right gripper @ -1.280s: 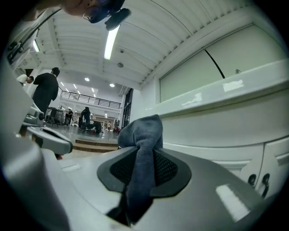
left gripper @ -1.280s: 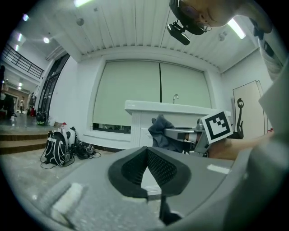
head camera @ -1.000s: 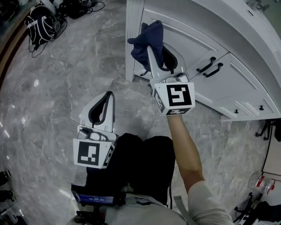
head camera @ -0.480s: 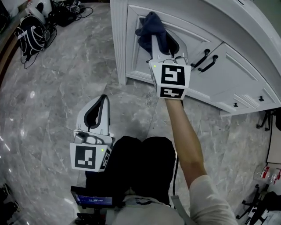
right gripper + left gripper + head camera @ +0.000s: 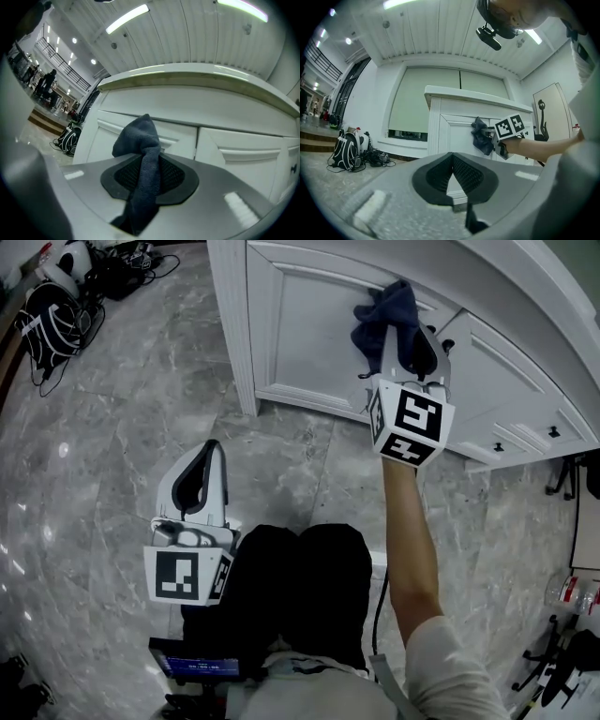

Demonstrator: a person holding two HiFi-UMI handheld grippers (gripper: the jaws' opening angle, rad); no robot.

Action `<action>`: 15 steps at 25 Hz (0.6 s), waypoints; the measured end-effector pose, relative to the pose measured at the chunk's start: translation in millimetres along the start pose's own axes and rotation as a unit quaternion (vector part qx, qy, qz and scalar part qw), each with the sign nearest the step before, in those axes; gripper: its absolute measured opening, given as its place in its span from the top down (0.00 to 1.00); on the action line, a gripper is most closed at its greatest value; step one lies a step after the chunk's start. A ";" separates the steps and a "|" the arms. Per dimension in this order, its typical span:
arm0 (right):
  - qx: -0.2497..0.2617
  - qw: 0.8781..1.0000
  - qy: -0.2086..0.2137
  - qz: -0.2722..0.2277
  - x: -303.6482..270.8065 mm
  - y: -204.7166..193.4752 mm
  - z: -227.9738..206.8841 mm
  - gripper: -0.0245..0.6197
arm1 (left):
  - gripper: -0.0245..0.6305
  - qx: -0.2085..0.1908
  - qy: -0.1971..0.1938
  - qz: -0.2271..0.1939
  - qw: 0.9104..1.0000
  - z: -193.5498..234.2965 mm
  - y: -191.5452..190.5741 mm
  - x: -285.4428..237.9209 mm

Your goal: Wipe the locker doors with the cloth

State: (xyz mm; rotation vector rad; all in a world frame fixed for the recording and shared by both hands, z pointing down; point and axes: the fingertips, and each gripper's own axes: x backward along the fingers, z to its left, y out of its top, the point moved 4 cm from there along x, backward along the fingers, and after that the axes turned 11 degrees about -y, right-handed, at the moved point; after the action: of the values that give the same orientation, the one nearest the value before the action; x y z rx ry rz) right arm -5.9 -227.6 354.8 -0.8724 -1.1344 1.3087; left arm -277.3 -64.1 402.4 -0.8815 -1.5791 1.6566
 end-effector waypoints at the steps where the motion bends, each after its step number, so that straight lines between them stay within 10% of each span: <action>1: -0.005 1.000 -0.006 0.004 0.6 -3.0 -3.0 0.82 | 0.96 0.000 0.000 0.000 1.000 -0.4 -0.1 0.1; 15: -0.019 0.999 -0.009 0.027 3.0 -53.3 17.7 0.83 | 0.96 -0.003 0.009 0.003 1.000 4.8 -2.2 4.8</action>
State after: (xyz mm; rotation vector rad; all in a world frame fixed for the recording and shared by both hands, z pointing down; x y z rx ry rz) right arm -8.6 -232.4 410.7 -0.9265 -1.1594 1.3452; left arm -283.9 -62.6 404.7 -0.9025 -1.5709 1.6457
